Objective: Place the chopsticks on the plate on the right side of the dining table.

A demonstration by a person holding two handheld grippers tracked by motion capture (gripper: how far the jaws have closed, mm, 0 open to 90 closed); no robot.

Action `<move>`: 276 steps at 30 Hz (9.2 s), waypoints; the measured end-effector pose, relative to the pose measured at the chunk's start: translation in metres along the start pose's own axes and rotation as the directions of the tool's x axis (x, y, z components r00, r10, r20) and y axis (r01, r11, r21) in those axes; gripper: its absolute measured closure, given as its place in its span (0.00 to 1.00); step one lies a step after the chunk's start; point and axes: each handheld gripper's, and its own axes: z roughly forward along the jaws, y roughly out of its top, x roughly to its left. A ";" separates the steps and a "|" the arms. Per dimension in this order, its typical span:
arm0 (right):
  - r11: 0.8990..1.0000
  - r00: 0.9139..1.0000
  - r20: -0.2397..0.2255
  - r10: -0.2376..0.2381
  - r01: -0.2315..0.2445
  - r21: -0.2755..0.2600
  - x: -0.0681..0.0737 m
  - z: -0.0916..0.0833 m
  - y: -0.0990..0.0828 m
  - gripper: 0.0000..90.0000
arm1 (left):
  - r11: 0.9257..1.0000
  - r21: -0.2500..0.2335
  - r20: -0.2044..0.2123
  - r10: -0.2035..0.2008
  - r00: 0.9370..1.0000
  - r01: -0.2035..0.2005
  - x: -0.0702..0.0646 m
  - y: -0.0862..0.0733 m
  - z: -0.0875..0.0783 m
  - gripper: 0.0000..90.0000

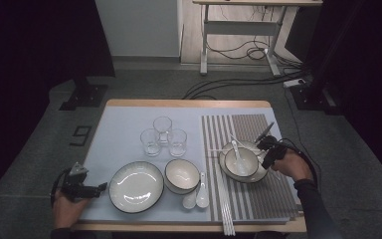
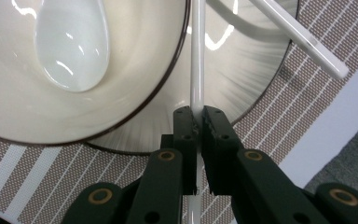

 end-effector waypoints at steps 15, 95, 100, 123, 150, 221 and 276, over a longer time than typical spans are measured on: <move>1.000 1.000 -0.008 -0.011 0.011 -0.012 -0.001 0.011 0.007 0.93 | 1.000 0.000 0.000 0.000 1.000 0.000 0.000 0.000 0.000 0.01; 0.965 0.969 -0.014 0.248 -0.248 -0.084 -0.023 0.016 -0.079 0.46 | 1.000 0.000 -0.001 0.001 1.000 -0.001 0.000 0.000 0.000 0.01; 0.954 0.959 -0.022 0.283 -0.284 -0.091 -0.031 0.018 -0.079 0.55 | 1.000 0.000 0.000 0.001 1.000 -0.001 0.000 0.000 0.000 0.01; 0.962 0.967 -0.026 0.255 -0.256 -0.091 -0.032 0.020 -0.064 0.83 | 1.000 0.000 0.000 0.001 1.000 -0.001 0.000 0.000 0.000 0.01; 0.965 0.970 0.011 0.244 -0.242 -0.101 -0.043 0.023 -0.049 0.80 | 1.000 0.000 0.000 0.001 1.000 -0.001 0.000 0.000 0.000 0.01; 0.959 0.966 0.080 0.246 -0.231 -0.165 -0.062 0.028 -0.013 0.82 | 1.000 0.000 0.000 0.000 1.000 0.000 0.000 0.000 0.000 0.01; 0.946 0.956 0.084 0.282 -0.262 -0.193 -0.071 0.012 -0.026 0.80 | 1.000 0.001 0.000 0.000 1.000 0.000 0.000 0.000 0.000 0.01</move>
